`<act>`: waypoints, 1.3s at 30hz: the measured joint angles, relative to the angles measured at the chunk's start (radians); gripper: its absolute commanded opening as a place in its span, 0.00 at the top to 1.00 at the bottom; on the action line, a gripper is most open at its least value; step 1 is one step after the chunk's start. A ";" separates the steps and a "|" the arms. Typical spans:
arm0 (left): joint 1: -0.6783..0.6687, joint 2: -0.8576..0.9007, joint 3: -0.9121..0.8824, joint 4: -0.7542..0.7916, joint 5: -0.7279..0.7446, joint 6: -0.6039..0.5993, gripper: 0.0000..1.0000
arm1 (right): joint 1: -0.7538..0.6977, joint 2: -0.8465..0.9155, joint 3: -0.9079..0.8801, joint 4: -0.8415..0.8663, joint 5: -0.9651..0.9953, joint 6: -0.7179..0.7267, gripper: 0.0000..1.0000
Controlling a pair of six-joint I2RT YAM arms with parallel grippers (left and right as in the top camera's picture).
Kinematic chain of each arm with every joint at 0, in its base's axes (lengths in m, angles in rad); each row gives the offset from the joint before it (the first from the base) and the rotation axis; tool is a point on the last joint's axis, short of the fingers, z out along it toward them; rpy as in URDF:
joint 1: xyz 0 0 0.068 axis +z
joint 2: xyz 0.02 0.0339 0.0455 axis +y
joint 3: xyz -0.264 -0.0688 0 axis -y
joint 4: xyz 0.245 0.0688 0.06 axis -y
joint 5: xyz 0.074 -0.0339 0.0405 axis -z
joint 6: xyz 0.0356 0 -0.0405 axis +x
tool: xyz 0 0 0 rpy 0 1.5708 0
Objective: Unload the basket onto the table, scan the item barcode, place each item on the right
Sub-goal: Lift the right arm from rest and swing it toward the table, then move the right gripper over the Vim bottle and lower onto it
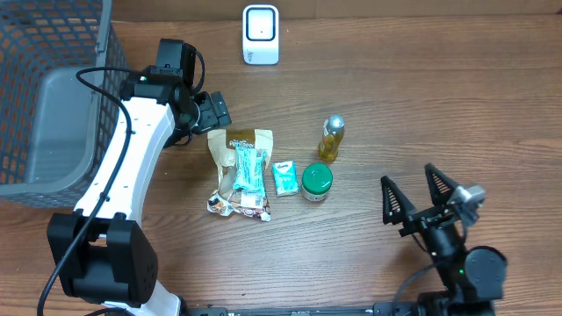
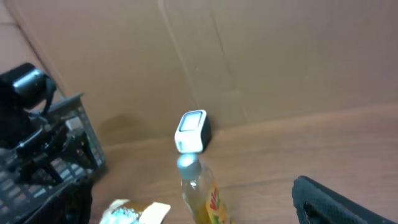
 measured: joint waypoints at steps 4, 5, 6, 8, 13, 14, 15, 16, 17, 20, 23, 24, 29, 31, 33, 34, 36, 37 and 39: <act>0.000 0.000 0.000 0.000 0.000 0.000 0.00 | 0.000 0.075 0.251 -0.227 0.025 0.006 0.00; 0.000 0.000 0.000 0.000 0.000 0.000 0.00 | 0.000 0.108 0.319 -0.281 0.029 0.007 0.00; 0.000 0.000 0.000 0.000 0.000 0.000 0.01 | 0.000 0.154 0.404 -0.338 0.031 0.009 0.00; 0.000 0.000 0.000 0.000 0.000 0.000 0.00 | 0.000 0.246 0.559 -0.491 0.029 0.008 0.00; 0.000 0.000 0.000 0.000 0.003 0.000 0.00 | 0.000 0.536 0.973 -0.873 0.004 0.006 0.00; 0.000 0.000 0.000 0.000 0.003 0.000 0.00 | 0.000 0.592 1.045 -0.941 -0.001 0.002 0.00; 0.000 0.000 0.000 0.000 0.003 0.000 0.00 | 0.000 0.659 1.128 -1.016 -0.009 -0.004 0.00; 0.000 0.000 0.000 0.000 0.003 0.000 0.00 | 0.000 0.724 1.202 -1.089 -0.015 -0.011 0.00; 0.000 0.000 0.000 0.000 0.003 0.000 0.00 | 0.000 0.771 1.254 -1.137 -0.018 -0.017 0.00; 0.000 0.000 0.001 0.000 0.004 0.000 0.00 | 0.000 0.905 1.380 -1.249 -0.037 -0.024 0.00; 0.000 0.000 0.001 0.000 0.004 0.000 0.00 | 0.000 1.009 1.427 -1.237 -0.087 -0.029 0.00; 0.000 0.000 0.001 0.000 0.004 0.000 0.00 | 0.000 1.043 1.429 -1.212 -0.115 -0.030 0.00; 0.000 0.000 0.001 0.000 0.004 0.000 0.00 | 0.001 1.160 1.433 -1.232 -0.226 -0.036 0.13; 0.000 0.000 0.001 0.000 0.004 0.000 0.00 | 0.011 1.207 1.433 -1.231 -0.265 -0.051 0.30; 0.000 0.000 0.001 0.000 0.004 0.000 0.00 | 0.035 1.248 1.433 -1.232 -0.282 -0.050 0.32; 0.000 0.000 0.001 0.000 0.004 0.000 0.00 | 0.050 1.267 1.433 -1.233 -0.279 -0.048 0.32; 0.000 0.000 0.001 0.000 0.004 0.000 0.00 | 0.090 1.308 1.433 -1.231 -0.242 -0.028 0.31; 0.000 0.000 0.001 0.000 0.004 0.000 0.00 | 0.114 1.328 1.433 -1.231 -0.211 -0.014 0.29; 0.000 0.000 0.001 0.000 0.004 0.000 0.00 | 0.166 1.366 1.433 -1.229 -0.138 0.016 0.23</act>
